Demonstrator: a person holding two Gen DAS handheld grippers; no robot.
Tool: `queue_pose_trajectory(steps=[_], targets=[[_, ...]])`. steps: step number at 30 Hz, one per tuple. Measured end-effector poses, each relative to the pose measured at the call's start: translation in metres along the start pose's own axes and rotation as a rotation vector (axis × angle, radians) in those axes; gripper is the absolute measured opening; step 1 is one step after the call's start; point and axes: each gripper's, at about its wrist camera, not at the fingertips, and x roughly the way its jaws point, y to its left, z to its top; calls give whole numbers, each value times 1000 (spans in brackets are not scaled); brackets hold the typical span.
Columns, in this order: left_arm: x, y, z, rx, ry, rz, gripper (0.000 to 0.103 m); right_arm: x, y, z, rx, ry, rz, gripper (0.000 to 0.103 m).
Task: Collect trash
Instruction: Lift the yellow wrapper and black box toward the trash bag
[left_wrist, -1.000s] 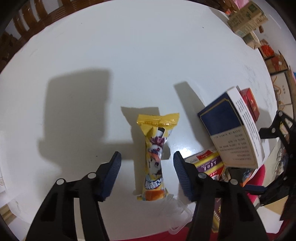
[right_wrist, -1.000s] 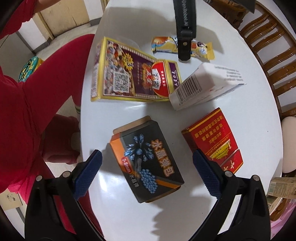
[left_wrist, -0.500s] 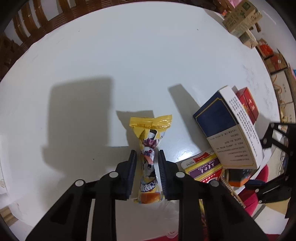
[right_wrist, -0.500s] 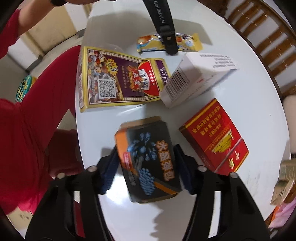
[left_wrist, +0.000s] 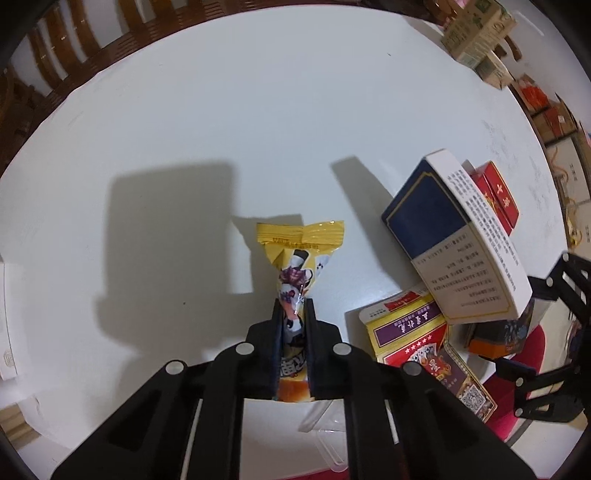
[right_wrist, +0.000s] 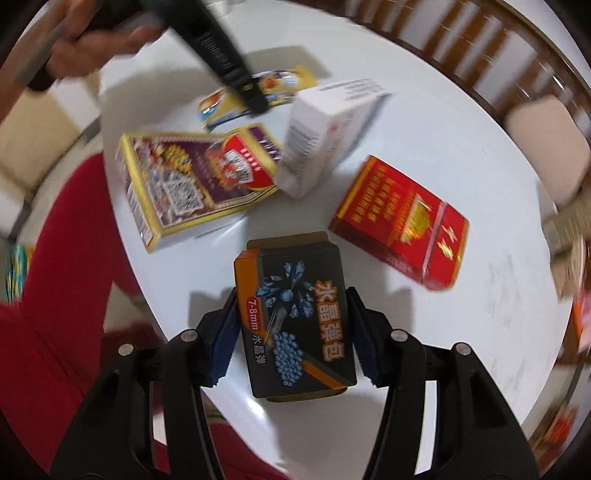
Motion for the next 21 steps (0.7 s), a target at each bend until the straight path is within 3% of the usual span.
queue_pose_trajectory(steps=[10,21], targets=[[-45,1,-21,-45,-110,16,11,-34,-1,-15,157,-58,-121,54],[-138,14,-64,-28,-285,28,11,-143,13,-17,253,-283,-287,54]])
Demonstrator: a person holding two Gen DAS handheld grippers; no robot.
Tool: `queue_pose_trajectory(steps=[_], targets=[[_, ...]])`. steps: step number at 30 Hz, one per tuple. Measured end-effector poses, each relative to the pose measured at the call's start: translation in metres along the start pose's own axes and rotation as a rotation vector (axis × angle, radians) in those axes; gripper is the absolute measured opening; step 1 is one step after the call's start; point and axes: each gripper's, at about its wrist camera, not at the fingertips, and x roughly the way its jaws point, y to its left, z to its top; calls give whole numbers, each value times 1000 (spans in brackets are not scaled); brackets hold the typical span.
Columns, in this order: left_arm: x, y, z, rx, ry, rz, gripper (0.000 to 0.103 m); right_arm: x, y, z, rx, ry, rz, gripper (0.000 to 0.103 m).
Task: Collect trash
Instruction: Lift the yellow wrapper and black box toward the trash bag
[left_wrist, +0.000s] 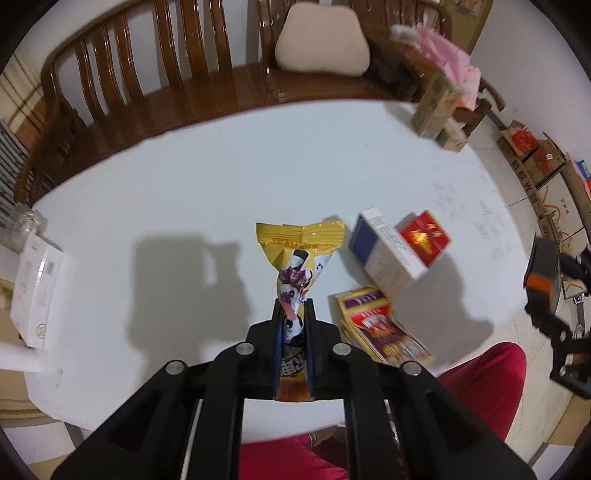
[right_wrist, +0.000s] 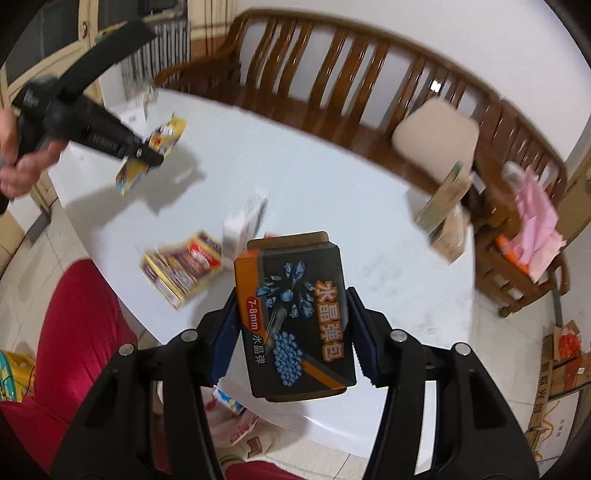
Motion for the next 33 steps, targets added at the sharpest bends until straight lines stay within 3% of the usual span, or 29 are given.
queue_pose_trajectory(steps=[6,12,22,33], targets=[[-52,-16,-41,37,-73,-7,11,-47,20,-2,11,-73,-16,54],[-54,-56,-72,77,-87,-22,11,-75,44,-22,6,-106,-11,54],[-30,-92,-128,92,-49,-78,11,-94,81,-57,-7,-134,9,54],[21,-116,-177,81,17,-159,11,-69,108,-109,20,-63,52,54]])
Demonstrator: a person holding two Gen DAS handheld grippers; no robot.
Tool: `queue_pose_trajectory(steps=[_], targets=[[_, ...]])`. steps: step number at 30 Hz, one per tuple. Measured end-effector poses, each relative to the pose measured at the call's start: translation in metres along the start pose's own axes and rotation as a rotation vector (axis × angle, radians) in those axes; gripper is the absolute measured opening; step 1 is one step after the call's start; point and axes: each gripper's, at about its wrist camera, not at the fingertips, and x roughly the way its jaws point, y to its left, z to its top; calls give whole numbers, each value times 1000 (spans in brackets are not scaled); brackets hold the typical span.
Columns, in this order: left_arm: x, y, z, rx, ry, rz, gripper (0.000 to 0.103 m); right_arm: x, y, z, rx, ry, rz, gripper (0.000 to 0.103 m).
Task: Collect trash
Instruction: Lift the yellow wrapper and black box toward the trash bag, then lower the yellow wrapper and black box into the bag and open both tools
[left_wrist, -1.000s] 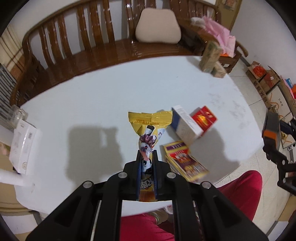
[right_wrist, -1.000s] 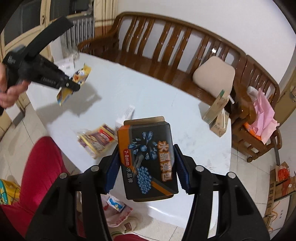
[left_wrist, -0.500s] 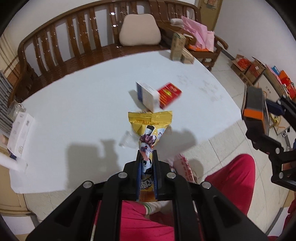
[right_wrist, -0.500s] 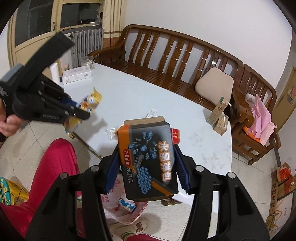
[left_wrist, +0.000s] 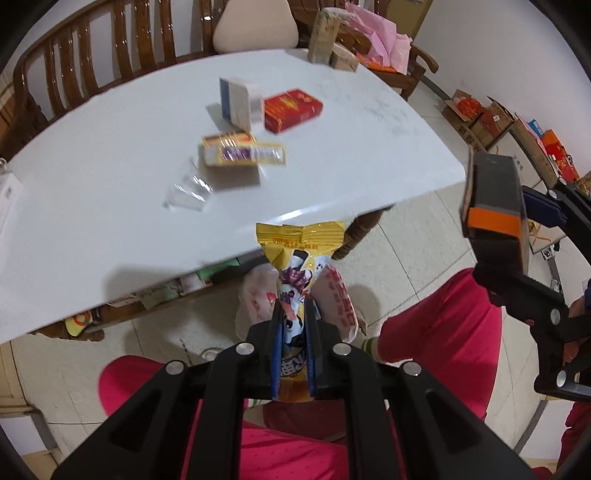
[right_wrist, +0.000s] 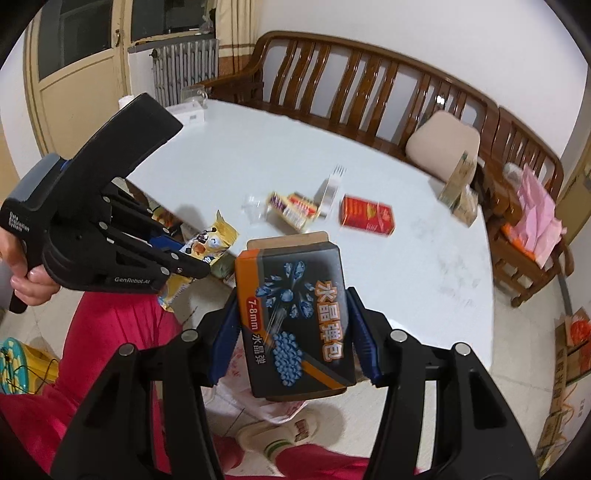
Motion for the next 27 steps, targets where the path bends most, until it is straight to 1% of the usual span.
queue_pose_trajectory(steps=[6,10,14,19,27], targets=[[30,-3,-15,-17,29,-26,11,24,6,-25,24,39,-6,54],[48,-3,-24,-19,44,-16,11,37,11,-40,45,56,-5,54],[62,1,-28,-32,60,-21,11,52,13,-52,76,77,8,54],[75,4,-32,-40,58,6,11,68,16,-66,98,102,2,54],[114,5,-40,-76,97,4,11,98,17,-91,158,148,2,54]])
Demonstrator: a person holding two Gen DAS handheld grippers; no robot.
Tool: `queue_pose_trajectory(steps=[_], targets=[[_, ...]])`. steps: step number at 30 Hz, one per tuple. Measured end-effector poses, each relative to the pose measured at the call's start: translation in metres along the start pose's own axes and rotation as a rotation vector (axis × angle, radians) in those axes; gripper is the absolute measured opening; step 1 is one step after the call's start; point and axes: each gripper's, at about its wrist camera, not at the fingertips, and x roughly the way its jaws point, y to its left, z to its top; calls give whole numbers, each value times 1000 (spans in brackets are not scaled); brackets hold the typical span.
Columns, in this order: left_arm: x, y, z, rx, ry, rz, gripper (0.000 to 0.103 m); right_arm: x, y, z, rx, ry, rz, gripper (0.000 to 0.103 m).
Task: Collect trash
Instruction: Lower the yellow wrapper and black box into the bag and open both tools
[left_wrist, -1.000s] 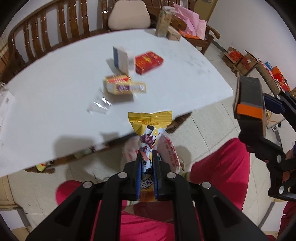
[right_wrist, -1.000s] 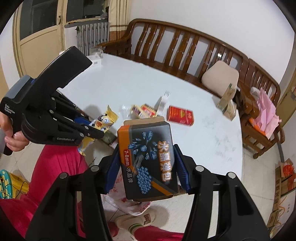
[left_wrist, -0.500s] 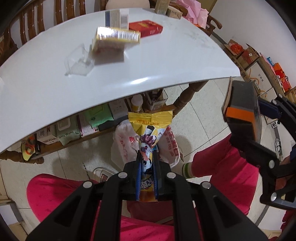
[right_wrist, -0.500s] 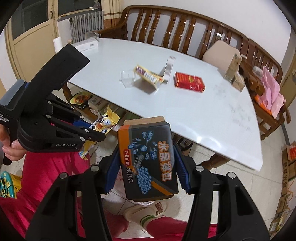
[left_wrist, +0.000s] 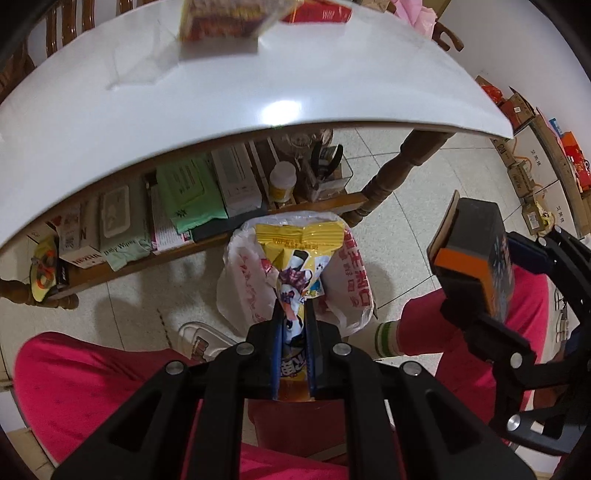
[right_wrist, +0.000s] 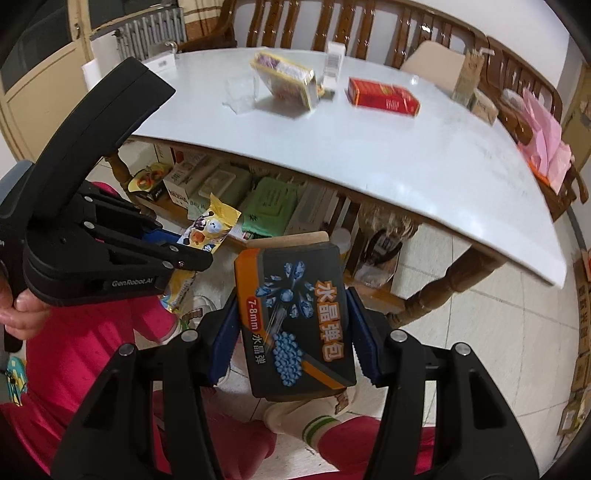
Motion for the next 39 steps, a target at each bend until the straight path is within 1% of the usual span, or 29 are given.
queue_pose_trajectory(steps=[8,15,22,24,27,29,31,34,39], targets=[[44,3,-2,-50,69,-19,11,37,-13,-21,93,54,-6,54],[79,9,1,-87,127,-33,11,70,-20,-34,136,114,-8,54],[115,20,5,-152,185,-44,11,114,-25,-53,203,196,17,54],[127,24,7,-170,200,-40,11,125,-26,-58,207,218,12,54],[144,29,12,-190,216,-53,11,140,-28,-63,222,240,13,54],[158,32,15,-209,251,-49,11,152,-29,-64,233,259,9,54],[166,33,16,-210,264,-50,11,167,-32,-65,257,280,20,54],[177,34,17,-211,287,-46,11,182,-31,-65,247,303,17,54],[199,42,18,-244,332,-49,11,212,-27,-70,261,348,50,54]])
